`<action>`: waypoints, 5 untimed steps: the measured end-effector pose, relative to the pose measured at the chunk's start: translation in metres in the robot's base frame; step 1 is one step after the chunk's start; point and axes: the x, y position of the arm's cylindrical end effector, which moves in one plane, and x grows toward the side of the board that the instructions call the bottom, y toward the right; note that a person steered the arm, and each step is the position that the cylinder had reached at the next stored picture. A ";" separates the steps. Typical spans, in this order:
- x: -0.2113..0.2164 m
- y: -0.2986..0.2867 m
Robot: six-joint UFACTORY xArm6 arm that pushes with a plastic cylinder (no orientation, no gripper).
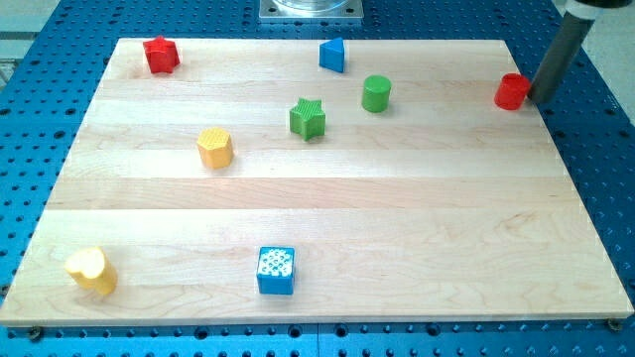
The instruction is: Move red circle towards top right corner
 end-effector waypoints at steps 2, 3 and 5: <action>0.062 -0.006; 0.019 -0.019; 0.003 -0.027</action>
